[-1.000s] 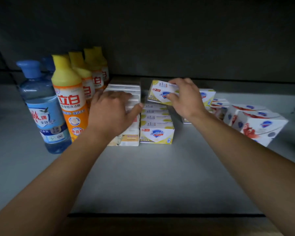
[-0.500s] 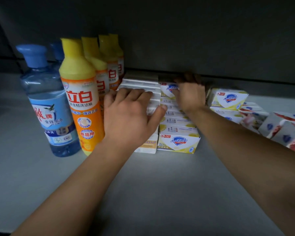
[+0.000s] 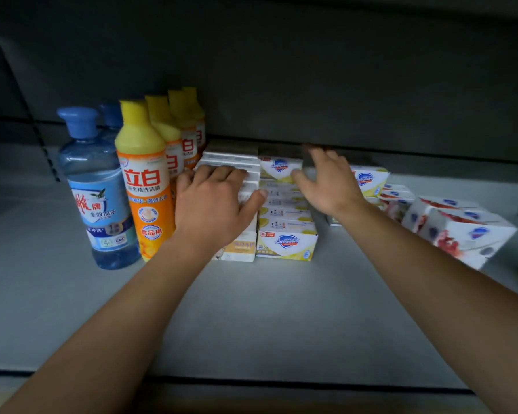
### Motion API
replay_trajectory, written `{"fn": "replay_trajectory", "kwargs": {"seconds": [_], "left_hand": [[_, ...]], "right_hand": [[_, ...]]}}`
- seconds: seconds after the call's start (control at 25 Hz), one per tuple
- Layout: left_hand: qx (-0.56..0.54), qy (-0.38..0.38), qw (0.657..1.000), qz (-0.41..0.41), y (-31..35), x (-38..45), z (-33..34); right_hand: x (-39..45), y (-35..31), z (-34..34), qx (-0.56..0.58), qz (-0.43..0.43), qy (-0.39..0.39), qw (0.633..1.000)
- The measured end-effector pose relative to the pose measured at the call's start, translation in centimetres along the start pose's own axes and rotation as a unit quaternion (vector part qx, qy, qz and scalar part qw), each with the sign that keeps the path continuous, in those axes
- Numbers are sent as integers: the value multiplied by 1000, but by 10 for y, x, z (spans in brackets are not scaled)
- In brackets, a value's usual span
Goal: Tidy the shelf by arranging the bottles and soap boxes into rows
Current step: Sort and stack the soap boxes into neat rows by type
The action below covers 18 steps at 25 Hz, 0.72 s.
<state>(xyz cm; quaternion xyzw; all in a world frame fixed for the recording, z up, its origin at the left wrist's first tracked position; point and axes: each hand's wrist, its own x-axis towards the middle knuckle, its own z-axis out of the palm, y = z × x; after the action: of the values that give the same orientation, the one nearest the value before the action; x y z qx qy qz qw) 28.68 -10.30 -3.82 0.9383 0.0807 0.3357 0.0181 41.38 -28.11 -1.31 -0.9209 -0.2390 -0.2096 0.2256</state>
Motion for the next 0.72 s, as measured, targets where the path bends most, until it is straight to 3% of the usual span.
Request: {"fn": "replay_trajectory", "kwargs": {"seconds": [0.16, 0.4, 0.56, 0.72], "left_hand": [[-34, -53, 998, -8, 4, 6, -16], [-147, 11, 985, 87, 47, -6, -29], [-227, 5, 964, 139, 95, -11, -9], [-207, -67, 966, 139, 136, 10, 34]], "right_hand": [[-88, 20, -19, 31, 25, -40, 998], [-161, 70, -26, -71, 27, -198, 977], [-175, 80, -16, -88, 20, -178, 980], [-175, 80, -13, -73, 25, -171, 982]]}}
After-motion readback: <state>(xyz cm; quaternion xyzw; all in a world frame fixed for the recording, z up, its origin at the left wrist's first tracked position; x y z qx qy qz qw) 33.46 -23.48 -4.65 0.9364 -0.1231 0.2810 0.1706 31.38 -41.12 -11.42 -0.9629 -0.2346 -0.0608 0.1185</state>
